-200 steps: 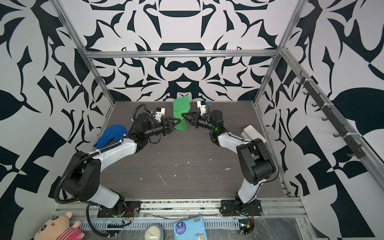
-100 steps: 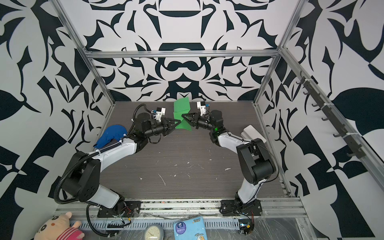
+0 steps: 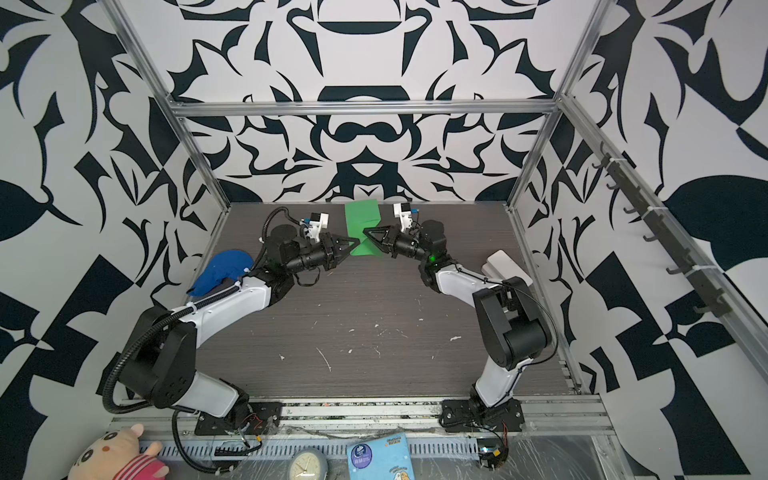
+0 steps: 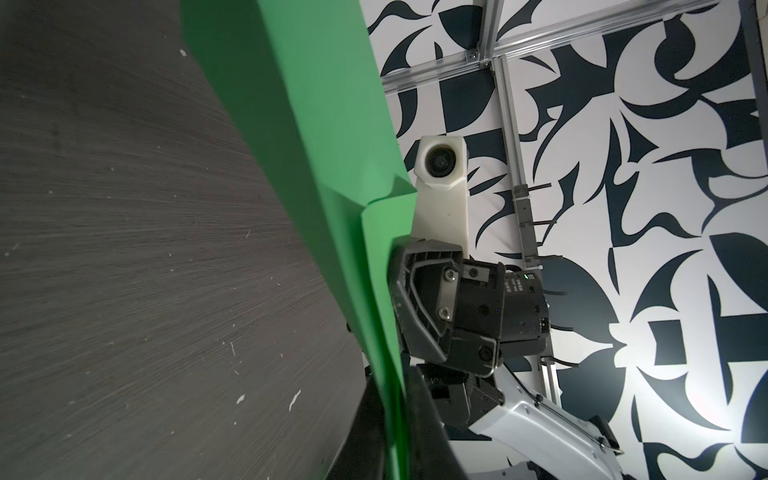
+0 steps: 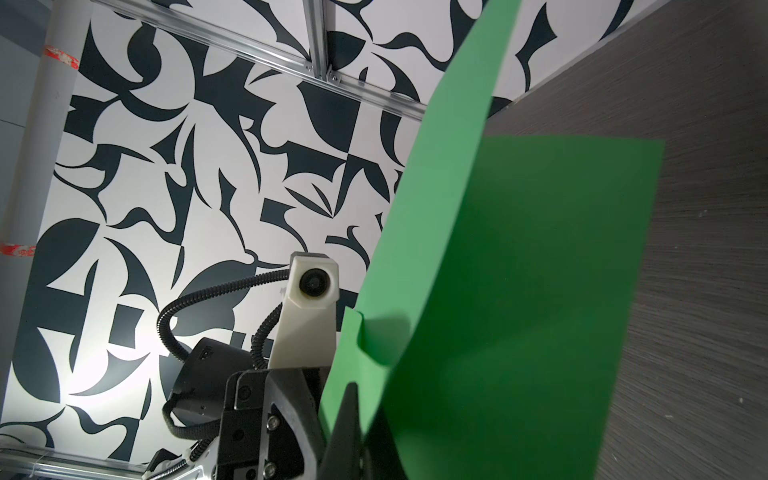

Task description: Fold a paper plane with a square sheet of paper (pick it up from the middle)

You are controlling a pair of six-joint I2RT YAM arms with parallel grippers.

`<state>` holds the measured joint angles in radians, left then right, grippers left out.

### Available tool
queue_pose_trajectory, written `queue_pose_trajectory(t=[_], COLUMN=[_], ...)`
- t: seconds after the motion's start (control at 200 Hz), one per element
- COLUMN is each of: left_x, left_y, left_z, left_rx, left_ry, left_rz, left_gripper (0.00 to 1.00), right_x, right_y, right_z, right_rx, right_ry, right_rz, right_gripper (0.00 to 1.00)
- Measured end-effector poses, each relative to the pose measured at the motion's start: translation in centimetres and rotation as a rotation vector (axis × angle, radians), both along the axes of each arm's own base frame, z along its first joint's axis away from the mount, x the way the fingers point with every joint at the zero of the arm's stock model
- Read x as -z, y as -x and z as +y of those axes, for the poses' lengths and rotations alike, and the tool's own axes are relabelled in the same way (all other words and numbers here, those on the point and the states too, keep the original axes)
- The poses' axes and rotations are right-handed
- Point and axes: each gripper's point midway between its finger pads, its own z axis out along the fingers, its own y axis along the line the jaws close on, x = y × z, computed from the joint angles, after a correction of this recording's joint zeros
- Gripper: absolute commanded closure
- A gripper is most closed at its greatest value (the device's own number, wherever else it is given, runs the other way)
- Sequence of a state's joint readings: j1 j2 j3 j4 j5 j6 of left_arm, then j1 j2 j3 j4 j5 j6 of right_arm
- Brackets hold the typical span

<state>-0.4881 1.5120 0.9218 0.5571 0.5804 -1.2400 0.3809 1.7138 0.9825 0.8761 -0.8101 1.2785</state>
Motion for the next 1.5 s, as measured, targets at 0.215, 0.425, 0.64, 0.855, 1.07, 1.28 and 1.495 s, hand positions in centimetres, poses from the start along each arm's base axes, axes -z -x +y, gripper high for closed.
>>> queue_pose_trajectory(t=[0.215,0.425,0.64,0.855,1.07,1.28,1.495], left_x=[0.1,1.5,4.4,6.2,10.6,15.5,19.4], left_y=[0.0,-0.1,-0.6,-1.0,-0.4,-0.6,-0.6], left_z=[0.1,0.6,3.6,9.7,14.3,13.3,9.2], left_rx=[-0.001,-0.013,-0.096,-0.229,-0.214,-0.055,0.097], left_ry=[-0.003,-0.055,-0.358,-0.847,-1.427,-1.9,-2.052], left_rz=[0.004,0.032,0.08,0.1,0.19,0.189,0.124], left_gripper=[0.98,0.97,0.96,0.96,0.94,0.93,0.83], right_x=[0.1,1.7,1.8,1.9,4.2,5.8,6.2], right_y=[0.0,-0.4,-0.5,0.7,1.1,1.4,1.8], right_z=[0.0,-1.1,-5.8,-8.9,-10.3,-11.1,-12.2], right_rx=[0.0,0.036,0.199,0.312,0.347,0.358,0.378], right_ry=[0.007,0.074,0.248,0.458,0.579,0.627,0.636], right_rz=[-0.009,0.012,-0.022,-0.085,-0.052,-0.02,-0.003], right_gripper=[0.9,0.47,0.39,0.4,0.41,0.42,0.43])
